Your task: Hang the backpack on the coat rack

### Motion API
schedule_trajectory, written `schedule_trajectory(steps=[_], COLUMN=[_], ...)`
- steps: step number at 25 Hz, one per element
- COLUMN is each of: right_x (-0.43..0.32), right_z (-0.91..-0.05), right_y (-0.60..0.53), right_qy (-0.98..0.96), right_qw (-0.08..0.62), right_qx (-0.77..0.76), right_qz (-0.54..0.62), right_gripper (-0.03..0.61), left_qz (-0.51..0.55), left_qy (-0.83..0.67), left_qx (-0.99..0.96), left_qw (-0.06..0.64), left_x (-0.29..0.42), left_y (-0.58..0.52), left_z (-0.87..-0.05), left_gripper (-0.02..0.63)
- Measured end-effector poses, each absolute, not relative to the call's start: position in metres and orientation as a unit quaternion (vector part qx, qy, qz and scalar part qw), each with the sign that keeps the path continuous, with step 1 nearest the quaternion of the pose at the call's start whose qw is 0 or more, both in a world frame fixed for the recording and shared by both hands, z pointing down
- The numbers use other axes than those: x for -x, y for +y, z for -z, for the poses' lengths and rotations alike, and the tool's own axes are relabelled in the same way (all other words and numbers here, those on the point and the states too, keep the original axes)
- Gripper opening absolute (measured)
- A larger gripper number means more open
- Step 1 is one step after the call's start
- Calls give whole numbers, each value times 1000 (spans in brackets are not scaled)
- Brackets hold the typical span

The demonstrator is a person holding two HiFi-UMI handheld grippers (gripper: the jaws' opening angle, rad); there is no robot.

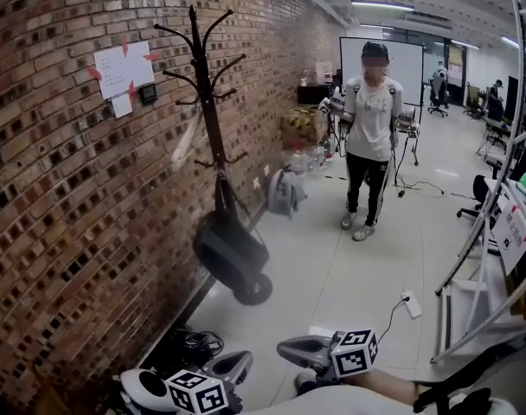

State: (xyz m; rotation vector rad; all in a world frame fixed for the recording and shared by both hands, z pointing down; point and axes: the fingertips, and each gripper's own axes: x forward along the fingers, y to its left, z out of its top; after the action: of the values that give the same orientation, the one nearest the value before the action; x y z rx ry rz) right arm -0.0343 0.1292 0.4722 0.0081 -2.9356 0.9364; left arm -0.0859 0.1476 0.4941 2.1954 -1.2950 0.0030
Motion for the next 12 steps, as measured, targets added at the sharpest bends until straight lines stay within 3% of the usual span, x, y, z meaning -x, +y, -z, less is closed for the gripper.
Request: schedule_trajectory(steps=[12], right_x=[44], right_z=[-483], right_y=[141], right_qy=[-950], right_qw=[46], right_qx=[4], right_qz=[-310], right_gripper=[0], left_qz=[-1], left_qy=[-483], left_qx=[-820], left_qw=[308], left_x=[91], left_y=[161], left_z=[-505], left_gripper=[0])
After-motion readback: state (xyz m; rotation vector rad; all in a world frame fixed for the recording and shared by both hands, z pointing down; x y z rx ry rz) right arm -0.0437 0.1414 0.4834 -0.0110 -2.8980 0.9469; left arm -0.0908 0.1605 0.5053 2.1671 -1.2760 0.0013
